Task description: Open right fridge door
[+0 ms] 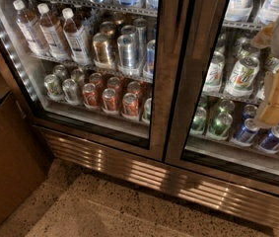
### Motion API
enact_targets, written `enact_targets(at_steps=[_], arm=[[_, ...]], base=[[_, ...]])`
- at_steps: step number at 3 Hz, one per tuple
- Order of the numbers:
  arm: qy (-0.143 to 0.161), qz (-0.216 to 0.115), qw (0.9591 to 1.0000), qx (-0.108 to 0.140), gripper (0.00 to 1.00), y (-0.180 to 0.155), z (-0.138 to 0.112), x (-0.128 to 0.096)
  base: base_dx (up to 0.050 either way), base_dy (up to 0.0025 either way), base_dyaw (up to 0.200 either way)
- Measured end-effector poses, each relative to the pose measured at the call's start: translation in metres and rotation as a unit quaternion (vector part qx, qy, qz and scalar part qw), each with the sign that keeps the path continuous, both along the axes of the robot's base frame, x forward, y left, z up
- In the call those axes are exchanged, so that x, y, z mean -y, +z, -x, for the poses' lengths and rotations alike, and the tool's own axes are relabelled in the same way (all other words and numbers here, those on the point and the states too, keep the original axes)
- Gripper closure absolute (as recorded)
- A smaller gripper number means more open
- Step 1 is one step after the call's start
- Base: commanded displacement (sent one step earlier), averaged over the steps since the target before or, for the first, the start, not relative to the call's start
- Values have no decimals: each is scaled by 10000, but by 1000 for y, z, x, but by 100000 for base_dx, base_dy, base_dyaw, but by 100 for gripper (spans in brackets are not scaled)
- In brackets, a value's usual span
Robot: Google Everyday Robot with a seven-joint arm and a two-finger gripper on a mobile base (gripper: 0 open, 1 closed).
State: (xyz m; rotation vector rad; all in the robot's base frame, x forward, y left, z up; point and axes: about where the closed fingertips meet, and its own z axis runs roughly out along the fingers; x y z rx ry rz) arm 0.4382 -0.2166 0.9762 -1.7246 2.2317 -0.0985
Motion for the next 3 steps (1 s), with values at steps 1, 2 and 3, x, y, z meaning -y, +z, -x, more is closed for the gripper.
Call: enact_targets(at_steps=[1,2,3], arm=[[-1,0,10000,2,0,0,0,0],[-32,7,10000,86,0,6,0,1],[-82,51,9999,115,0,9,-2,2]], base=[[0,0,0],[0,0,0],[0,0,0]])
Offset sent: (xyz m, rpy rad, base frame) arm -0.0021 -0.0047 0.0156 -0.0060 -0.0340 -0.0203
